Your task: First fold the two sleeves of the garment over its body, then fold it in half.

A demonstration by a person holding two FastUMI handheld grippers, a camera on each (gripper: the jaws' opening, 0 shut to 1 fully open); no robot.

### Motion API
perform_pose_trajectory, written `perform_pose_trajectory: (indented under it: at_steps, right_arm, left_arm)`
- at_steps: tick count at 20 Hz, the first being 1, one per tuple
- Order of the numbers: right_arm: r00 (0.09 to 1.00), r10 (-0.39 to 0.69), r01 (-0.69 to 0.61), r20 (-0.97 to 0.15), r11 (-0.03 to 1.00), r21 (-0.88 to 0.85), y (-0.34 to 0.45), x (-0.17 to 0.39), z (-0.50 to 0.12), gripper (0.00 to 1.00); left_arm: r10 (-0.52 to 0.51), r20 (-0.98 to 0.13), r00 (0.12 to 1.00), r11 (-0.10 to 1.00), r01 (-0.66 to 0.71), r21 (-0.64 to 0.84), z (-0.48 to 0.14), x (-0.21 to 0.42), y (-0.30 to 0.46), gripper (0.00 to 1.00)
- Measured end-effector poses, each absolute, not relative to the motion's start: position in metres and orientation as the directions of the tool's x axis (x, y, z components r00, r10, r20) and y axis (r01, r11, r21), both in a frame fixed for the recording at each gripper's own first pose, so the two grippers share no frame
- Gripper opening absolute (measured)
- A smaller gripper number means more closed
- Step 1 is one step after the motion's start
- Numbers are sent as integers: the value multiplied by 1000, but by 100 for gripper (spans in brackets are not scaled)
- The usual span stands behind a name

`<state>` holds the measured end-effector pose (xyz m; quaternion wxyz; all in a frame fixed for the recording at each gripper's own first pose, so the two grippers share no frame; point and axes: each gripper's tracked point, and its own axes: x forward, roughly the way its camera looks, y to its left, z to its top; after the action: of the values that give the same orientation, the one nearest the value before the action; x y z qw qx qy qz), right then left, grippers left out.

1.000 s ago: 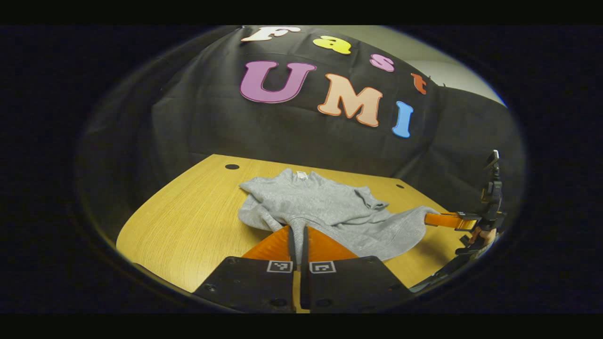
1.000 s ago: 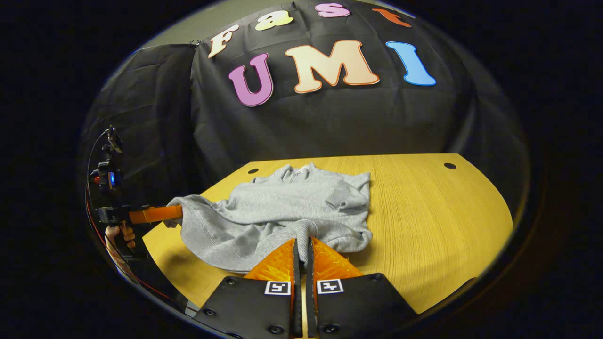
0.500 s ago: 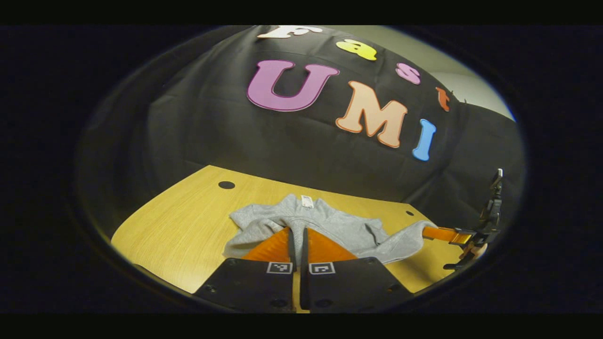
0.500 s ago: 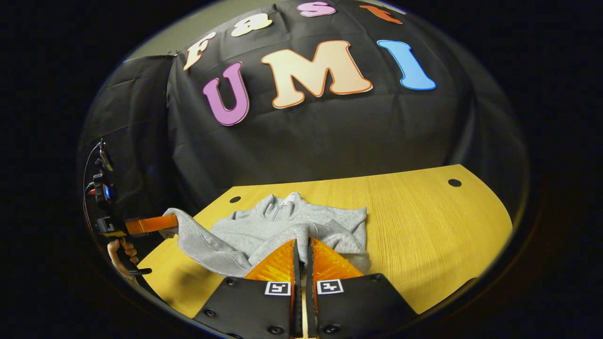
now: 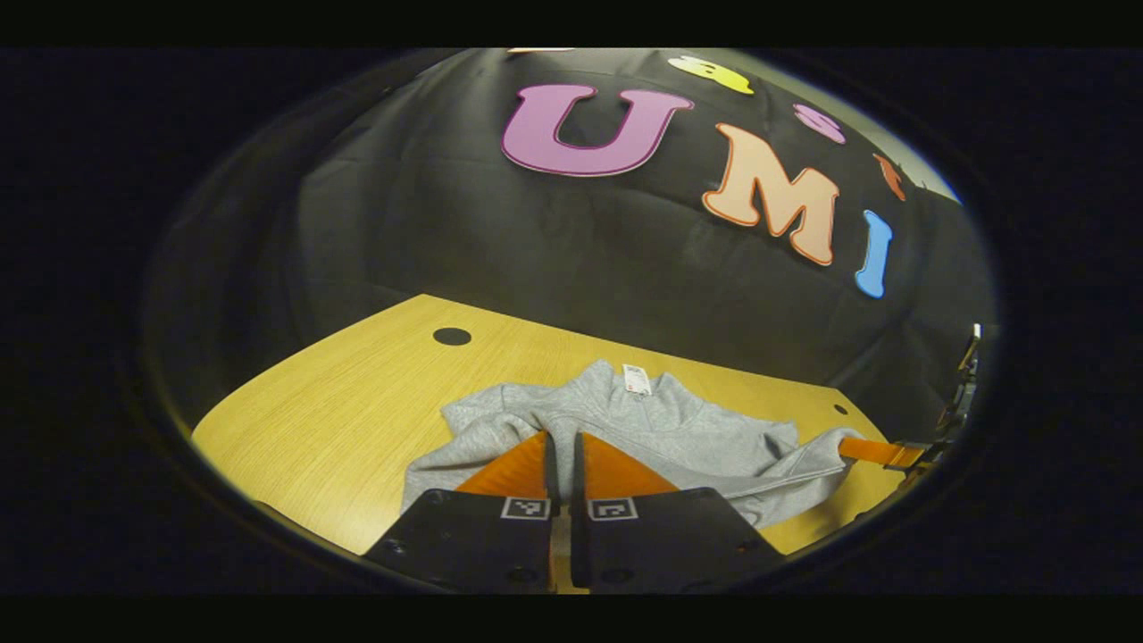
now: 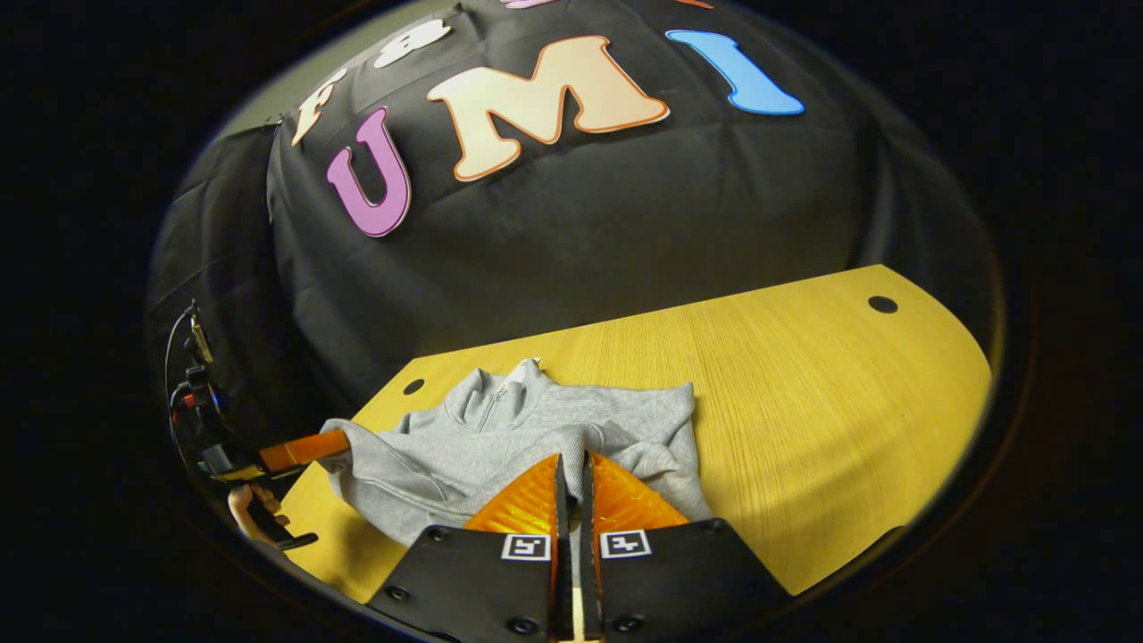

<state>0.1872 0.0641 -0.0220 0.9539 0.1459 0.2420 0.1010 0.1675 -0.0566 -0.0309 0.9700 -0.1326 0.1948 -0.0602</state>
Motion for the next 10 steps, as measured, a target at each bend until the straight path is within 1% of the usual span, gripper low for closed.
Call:
perform_pose_trajectory:
  at_steps: [1,2,3,4,5,6,7,8,9,10]
  right_arm:
    - [869,251,-108,-427,937,331,60,191,-22,13]
    - [874,245,-97,-420,935,342,58,195,-20,14]
    - [878,242,-92,-413,932,351,56,200,-19,11]
    - [882,241,-91,-404,930,357,55,201,-18,37]
    - [885,241,-94,-399,931,354,55,201,-17,41]
    - [886,245,-103,-394,932,348,57,203,-19,50]
    - [888,243,-108,-391,936,336,57,202,-19,83]
    - [892,233,-108,-388,942,319,53,200,-18,90]
    - [897,227,-109,-379,946,307,52,201,-16,96]
    - [903,229,-118,-364,946,301,53,200,-10,96]
  left_arm:
    - [-162,-365,917,961,62,-271,-34,169,-56,3]
    - [-157,-364,918,962,60,-266,-34,172,-56,6]
    - [-152,-363,919,964,56,-261,-35,174,-56,10]
    - [-153,-353,923,963,60,-262,-35,182,-59,10]
    - [-157,-335,929,961,65,-268,-28,178,-61,29]
    - [-140,-313,939,962,55,-267,-21,181,-59,48]
    - [-113,-296,948,968,37,-250,-18,186,-55,67]
    - [-94,-277,956,971,27,-236,-12,185,-50,87]
    - [-87,-255,963,972,26,-232,-3,182,-50,92]
    - [-90,-224,970,971,35,-237,9,178,-50,93]
